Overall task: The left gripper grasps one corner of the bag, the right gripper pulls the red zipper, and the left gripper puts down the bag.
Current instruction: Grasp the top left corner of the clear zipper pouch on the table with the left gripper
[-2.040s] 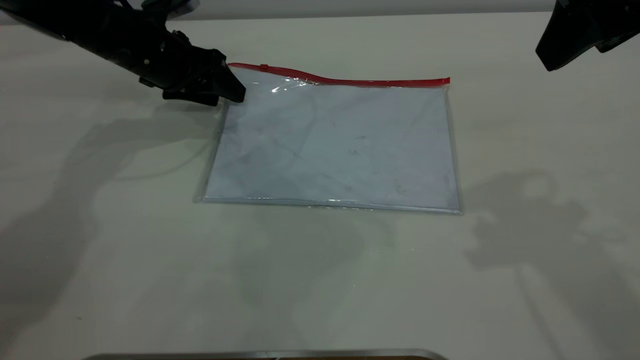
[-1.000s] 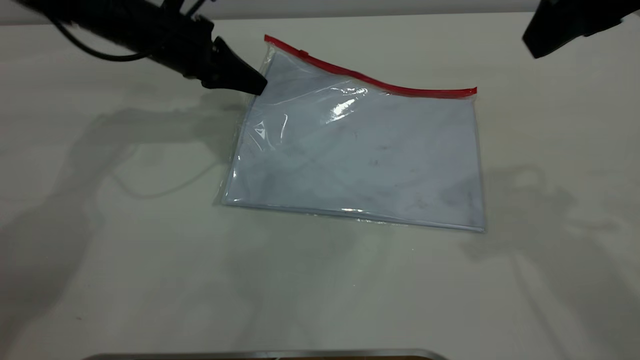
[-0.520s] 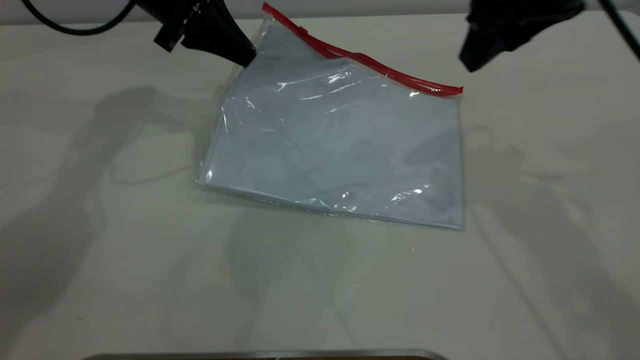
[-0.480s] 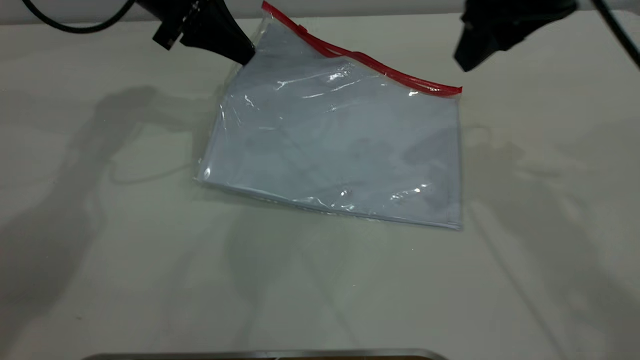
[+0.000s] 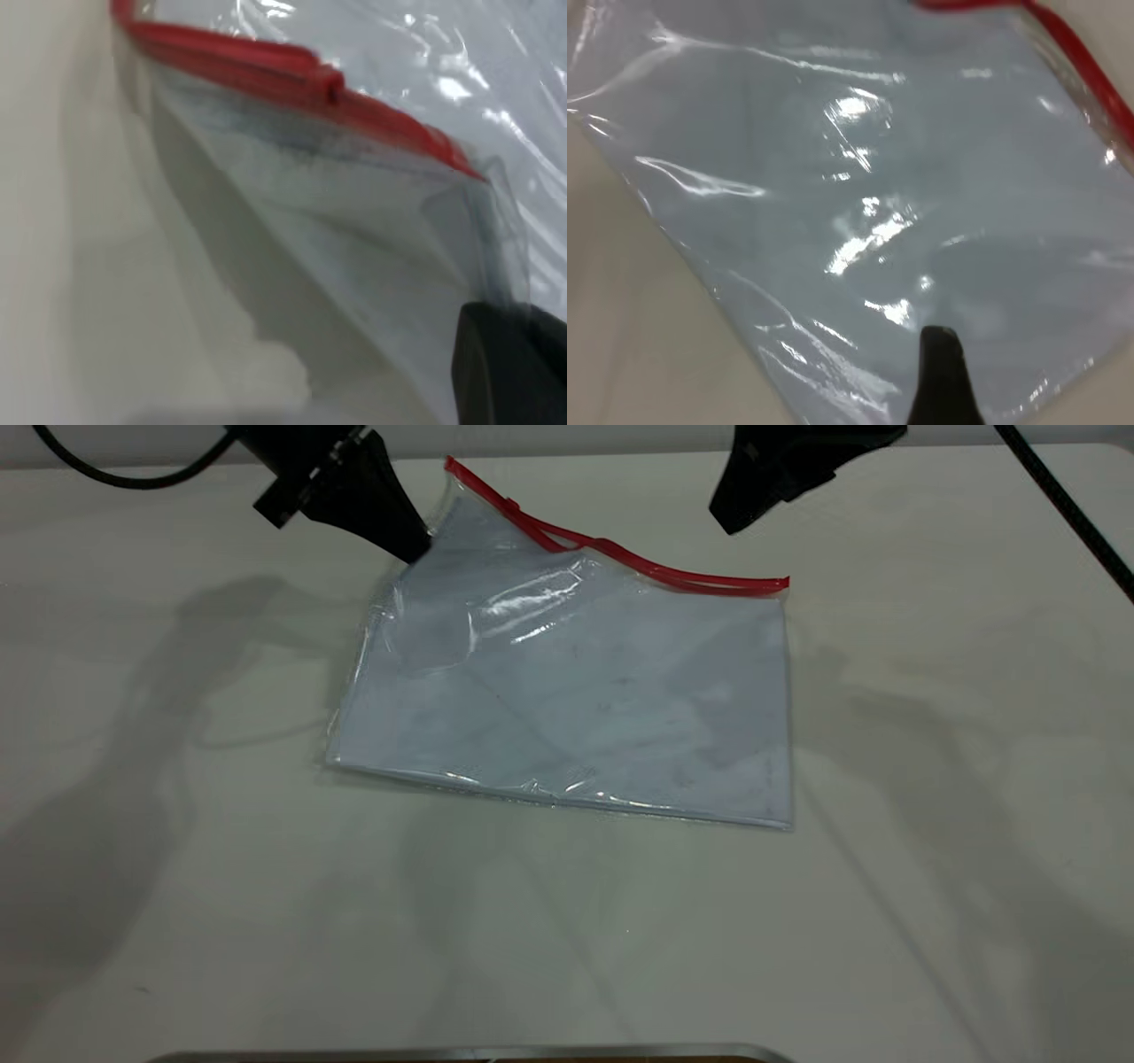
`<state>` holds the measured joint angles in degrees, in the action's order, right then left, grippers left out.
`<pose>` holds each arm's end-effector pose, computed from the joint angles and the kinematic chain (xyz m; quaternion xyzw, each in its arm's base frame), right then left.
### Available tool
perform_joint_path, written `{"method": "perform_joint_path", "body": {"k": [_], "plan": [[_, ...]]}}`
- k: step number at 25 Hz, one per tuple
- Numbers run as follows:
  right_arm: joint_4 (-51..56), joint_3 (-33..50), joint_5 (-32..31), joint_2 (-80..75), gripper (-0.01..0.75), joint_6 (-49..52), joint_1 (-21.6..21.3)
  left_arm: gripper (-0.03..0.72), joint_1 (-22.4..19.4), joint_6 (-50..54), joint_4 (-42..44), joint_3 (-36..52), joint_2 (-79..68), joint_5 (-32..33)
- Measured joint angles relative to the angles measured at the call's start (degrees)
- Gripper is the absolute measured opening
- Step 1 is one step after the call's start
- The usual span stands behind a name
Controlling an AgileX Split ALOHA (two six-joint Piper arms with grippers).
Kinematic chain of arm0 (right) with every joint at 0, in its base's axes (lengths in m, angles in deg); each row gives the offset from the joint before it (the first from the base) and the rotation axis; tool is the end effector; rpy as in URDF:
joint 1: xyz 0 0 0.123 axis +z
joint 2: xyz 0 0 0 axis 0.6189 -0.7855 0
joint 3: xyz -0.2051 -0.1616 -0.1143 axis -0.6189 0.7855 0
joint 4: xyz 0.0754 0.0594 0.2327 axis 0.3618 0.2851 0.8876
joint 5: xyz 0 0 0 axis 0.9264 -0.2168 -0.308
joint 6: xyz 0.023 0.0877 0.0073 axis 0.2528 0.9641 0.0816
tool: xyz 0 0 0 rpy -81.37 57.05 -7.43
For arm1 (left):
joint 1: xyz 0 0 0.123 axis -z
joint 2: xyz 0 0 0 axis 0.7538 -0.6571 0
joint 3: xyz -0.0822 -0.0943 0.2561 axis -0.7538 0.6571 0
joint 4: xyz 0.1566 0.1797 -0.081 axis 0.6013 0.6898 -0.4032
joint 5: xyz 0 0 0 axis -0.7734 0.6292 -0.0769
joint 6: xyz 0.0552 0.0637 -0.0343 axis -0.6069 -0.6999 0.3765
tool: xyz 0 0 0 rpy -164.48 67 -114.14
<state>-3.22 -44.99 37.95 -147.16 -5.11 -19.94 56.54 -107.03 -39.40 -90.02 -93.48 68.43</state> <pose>0.3792 0.1517 0.1416 -0.3473 0.8931 0.1304 0.2545 0.4886 -0.1241 0.0674 0.6831 0.6453 -0.2484 0.2351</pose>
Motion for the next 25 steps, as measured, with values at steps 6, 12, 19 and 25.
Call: {"method": "perform_joint_path", "body": {"k": [6,12,19,25], "plan": [[0.8,0.0,-0.9,0.0,0.578,-1.5,0.0,0.011,4.5,2.9,-0.1,0.0,-0.8,-0.6],[0.8,0.0,-1.5,0.0,0.578,-1.5,0.0,0.011,4.7,19.1,0.2,0.0,-1.3,-7.4],[0.8,0.0,-2.0,0.0,0.578,-1.3,0.0,0.011,4.7,35.8,1.6,0.0,-1.5,-11.2],[0.8,0.0,-3.2,0.0,0.578,-0.9,0.0,0.011,4.6,45.5,1.5,0.0,-4.7,-18.5]]}}
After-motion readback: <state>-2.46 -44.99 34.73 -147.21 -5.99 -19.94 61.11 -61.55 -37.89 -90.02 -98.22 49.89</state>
